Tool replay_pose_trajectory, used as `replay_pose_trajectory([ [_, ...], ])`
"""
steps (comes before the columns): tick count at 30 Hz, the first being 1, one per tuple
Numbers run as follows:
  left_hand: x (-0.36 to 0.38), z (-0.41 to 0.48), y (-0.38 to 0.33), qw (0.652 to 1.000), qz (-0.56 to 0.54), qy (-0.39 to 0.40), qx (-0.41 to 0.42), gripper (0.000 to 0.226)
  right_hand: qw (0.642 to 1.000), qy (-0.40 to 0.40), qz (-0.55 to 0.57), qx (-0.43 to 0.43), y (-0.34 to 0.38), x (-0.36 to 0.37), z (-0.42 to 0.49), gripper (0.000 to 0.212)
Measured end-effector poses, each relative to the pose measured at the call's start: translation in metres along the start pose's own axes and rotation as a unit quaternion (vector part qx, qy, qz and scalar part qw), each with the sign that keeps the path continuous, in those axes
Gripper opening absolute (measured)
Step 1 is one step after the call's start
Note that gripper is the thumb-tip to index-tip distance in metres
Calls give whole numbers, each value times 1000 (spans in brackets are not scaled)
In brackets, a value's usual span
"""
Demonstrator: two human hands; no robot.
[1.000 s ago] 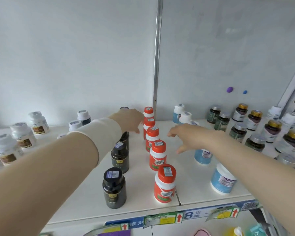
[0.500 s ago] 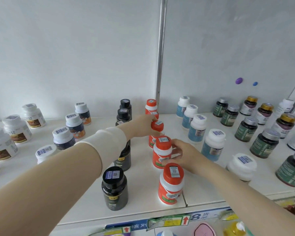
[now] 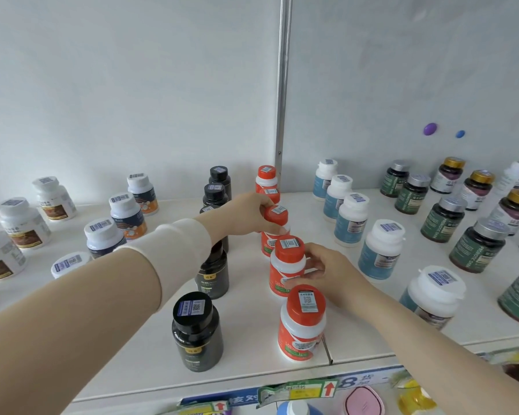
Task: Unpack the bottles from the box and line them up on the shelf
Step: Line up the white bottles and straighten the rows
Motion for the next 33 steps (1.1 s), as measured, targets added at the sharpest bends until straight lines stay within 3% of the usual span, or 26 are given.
replay_pose_trajectory([
  [12, 2, -5, -2, 999, 33, -2, 4, 57, 1000, 5, -21, 0, 0, 2, 1, 44],
  [19, -14, -21, -18, 995, 102, 16, -3, 60, 994, 65, -82, -13, 28, -23, -4, 61],
  [23, -55, -41, -23, 990, 138, -42, -6, 49, 989, 34, -135, -48, 74, -49, -8, 44],
  [28, -97, -77, -4, 964, 261, -58, -20, 47, 951, 4, -296, -87, 130, -45, 1, 60],
  [33, -112, -98, 43, 915, 401, -36, -41, 49, 852, 8, -515, -93, 160, -7, 11, 60],
])
Point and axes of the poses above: each hand's wrist, its own z-axis towards the middle knuckle, its own x-axis out of the palm, y = z × x, the point moved 3 cm from there along z, towards the middle knuckle, and after that the axes turned 1 degree about -z, right-handed, at the moved point
